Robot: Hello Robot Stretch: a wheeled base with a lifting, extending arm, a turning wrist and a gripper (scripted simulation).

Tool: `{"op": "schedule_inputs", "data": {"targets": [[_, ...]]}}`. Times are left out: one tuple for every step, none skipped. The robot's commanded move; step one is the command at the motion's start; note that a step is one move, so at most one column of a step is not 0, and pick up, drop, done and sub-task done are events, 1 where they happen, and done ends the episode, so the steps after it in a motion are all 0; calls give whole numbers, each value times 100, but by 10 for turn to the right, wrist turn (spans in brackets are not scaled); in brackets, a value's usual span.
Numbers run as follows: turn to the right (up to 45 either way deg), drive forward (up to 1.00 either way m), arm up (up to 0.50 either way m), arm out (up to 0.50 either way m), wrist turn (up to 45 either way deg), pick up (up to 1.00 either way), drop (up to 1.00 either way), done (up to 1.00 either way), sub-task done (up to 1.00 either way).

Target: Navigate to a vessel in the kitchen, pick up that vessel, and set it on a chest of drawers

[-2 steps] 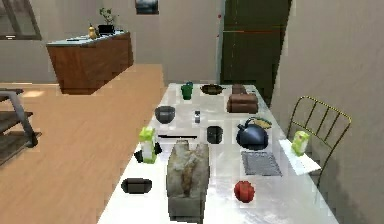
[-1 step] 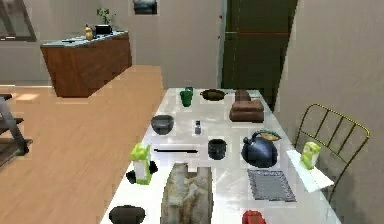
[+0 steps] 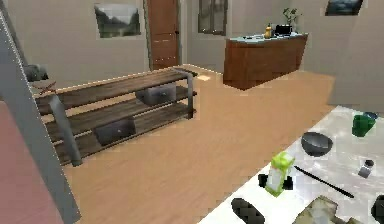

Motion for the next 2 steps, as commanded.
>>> {"op": "schedule_inputs", "data": {"targets": [[-330,0,0,0,0,0,0,0,0],[60,0,0,0,0,0,0,0,0]]}}
